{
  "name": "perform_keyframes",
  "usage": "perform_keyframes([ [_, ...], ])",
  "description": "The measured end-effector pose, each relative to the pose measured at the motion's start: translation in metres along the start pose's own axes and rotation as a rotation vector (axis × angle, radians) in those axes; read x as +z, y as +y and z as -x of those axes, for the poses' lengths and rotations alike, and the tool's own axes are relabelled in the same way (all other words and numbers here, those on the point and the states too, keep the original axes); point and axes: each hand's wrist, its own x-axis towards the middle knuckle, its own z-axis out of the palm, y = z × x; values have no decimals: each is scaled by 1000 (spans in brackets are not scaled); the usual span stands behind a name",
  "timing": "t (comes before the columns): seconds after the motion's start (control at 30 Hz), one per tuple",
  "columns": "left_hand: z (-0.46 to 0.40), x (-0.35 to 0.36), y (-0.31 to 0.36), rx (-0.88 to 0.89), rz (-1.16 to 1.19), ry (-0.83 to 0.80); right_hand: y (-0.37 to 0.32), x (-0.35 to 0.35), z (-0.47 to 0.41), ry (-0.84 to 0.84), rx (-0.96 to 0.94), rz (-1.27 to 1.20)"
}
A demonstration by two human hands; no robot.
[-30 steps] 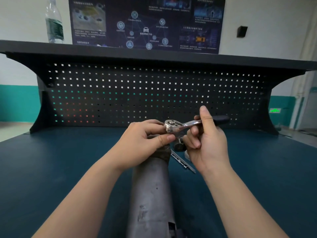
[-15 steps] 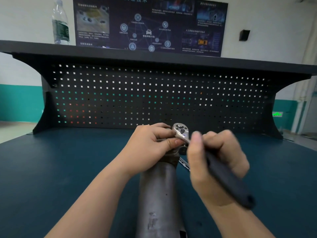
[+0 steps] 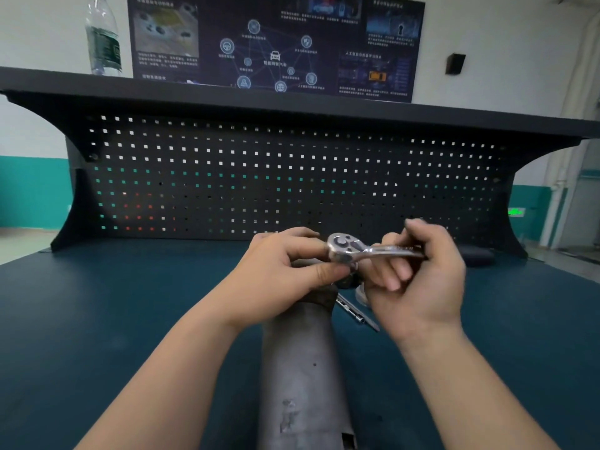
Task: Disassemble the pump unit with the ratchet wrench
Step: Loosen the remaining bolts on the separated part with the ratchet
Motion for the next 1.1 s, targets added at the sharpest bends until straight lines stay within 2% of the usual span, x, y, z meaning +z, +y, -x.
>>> perform_keyframes([
  [0.07, -2, 2, 0, -6, -43, 29, -4, -6, -13, 63, 204, -49],
  [0.13, -3, 5, -1, -2, -38, 67, -5, -11, -21, 42, 274, -84],
  [0.2, -5, 8, -2, 8, -45, 97, -6, -12, -24, 30, 269, -100],
  [0.27, -5, 9, -3, 13, -43, 113, -4, -9, -23, 77, 180, -27],
  [0.33, -5, 9, -4, 7, -31, 124, 3, -8, -14, 171, -41, 129],
  [0.4, -4, 9, -3, 2, -14, 131, 10, -7, -1, 195, -403, 349],
  [0.43, -4, 10, -2, 1, -17, 129, 13, -6, 5, 155, -614, 503],
  [0.5, -3, 10, -1, -3, -27, 117, 18, -5, 16, -51, -952, 764],
  [0.57, -1, 8, 2, -19, -26, 103, 20, -3, 21, -214, -1097, 864],
  [0.67, 0, 6, 1, -38, -13, 96, 23, -2, 21, -346, -1156, 882],
  [0.77, 3, 6, 5, -38, 22, 85, 26, -3, 23, -415, -1112, 895],
  [1.0, 0, 6, 5, -33, 28, 45, 25, -7, 18, -440, -1158, 981],
  [1.1, 0, 6, 4, -28, 91, 70, 20, -15, 13, -363, -1105, 923],
])
